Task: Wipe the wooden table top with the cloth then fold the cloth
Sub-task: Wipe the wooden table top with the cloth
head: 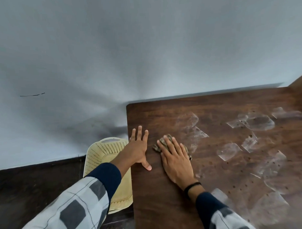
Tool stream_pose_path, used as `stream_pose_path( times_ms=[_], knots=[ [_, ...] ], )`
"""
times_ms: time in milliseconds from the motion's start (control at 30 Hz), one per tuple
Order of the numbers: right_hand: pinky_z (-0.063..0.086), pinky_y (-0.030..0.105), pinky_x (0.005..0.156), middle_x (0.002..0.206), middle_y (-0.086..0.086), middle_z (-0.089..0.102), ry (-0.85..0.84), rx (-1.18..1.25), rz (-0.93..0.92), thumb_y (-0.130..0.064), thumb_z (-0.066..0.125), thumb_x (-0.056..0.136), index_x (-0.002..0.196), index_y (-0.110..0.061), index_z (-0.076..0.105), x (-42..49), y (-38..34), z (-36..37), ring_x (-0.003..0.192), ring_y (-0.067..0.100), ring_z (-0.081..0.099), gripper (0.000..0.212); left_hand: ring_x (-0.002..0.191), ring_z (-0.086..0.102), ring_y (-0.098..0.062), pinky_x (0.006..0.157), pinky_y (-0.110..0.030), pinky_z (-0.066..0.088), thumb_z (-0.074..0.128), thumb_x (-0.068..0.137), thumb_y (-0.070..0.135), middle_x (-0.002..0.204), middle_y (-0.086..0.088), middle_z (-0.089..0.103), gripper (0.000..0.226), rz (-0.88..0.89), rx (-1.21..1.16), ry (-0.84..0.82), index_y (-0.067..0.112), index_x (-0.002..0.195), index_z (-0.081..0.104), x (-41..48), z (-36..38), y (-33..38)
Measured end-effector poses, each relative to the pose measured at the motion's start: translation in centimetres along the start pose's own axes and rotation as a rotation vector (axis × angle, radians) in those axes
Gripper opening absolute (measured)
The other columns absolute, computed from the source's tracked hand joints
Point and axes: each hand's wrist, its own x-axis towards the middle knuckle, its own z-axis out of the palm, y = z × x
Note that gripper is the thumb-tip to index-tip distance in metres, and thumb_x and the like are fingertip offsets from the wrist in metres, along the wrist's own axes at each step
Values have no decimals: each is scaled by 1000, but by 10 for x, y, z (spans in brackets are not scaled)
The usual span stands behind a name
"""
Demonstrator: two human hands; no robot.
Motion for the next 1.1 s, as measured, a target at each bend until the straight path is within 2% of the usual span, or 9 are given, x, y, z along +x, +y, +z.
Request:
stream_pose_path(
  times_ms=[100, 167, 333, 467, 600, 767, 900, 967, 1100],
  knots=[
    [11, 44, 125, 170, -9, 14, -16, 3, -63, -42, 26, 109, 160, -40, 21, 8, 12, -2, 157, 19, 7, 52, 142, -33, -34, 119, -49, 3, 89, 62, 47, 152, -9, -43, 150, -4, -5, 5, 14, 151, -27, 1, -2, 1],
    [8, 44, 126, 170, -9, 12, -21, 18, -79, -41, 25, 109, 161, -40, 19, 46, 17, -12, 158, 19, 5, 52, 141, -34, -34, 119, -50, 3, 89, 61, 47, 151, -10, -43, 151, -12, 6, -3, 14, 150, -28, 4, -2, 1],
    [3, 43, 128, 171, -8, 9, -2, 73, 34, -37, 27, 110, 161, -38, 21, 91, 7, -17, 158, 19, 1, 51, 140, -36, -33, 119, -50, 5, 91, 60, 45, 151, -8, -45, 153, -33, -9, -12, 16, 150, -29, 5, 1, 0],
    [8, 43, 126, 169, -9, 15, 20, 37, -102, -41, 24, 109, 160, -39, 24, 50, 11, -4, 157, 19, 7, 51, 139, -38, -31, 119, -49, 3, 91, 60, 45, 149, -7, -46, 153, -27, -22, -6, 16, 149, -29, 7, 2, 0],
    [9, 47, 127, 170, -8, 13, -12, 45, -160, -39, 24, 109, 161, -38, 20, 112, 22, -17, 158, 20, 6, 52, 139, -38, -32, 119, -49, 1, 91, 60, 44, 149, -8, -46, 153, -39, -1, -16, 16, 148, -31, 10, -1, 1],
    [6, 45, 127, 171, -5, 12, 9, 99, 20, -35, 27, 110, 160, -33, 25, 165, 4, -28, 158, 23, 4, 51, 138, -39, -34, 119, -50, 0, 89, 63, 47, 148, -10, -47, 151, -63, 41, -53, 14, 147, -33, 10, -2, 5],
    [5, 42, 125, 169, -7, 18, 26, 98, -161, -37, 26, 108, 159, -36, 27, 127, 1, -12, 157, 21, 9, 51, 138, -38, -34, 120, -49, 4, 90, 62, 43, 148, -10, -47, 151, -51, 10, -38, 14, 148, -31, 9, -2, 5],
    [8, 43, 126, 169, -7, 19, 13, 108, -208, -37, 27, 108, 159, -36, 27, 146, 14, -19, 157, 20, 9, 51, 137, -39, -34, 119, -49, 3, 90, 62, 44, 147, -10, -48, 152, -51, 27, -44, 14, 147, -32, 11, -2, 4],
    [9, 44, 127, 169, -4, 19, 49, 110, -12, -35, 29, 109, 159, -32, 29, 191, 12, -30, 157, 21, 8, 50, 135, -41, -35, 118, -50, 2, 89, 61, 48, 145, -11, -50, 154, -71, 53, -74, 14, 145, -36, 16, -2, 4]
  ],
)
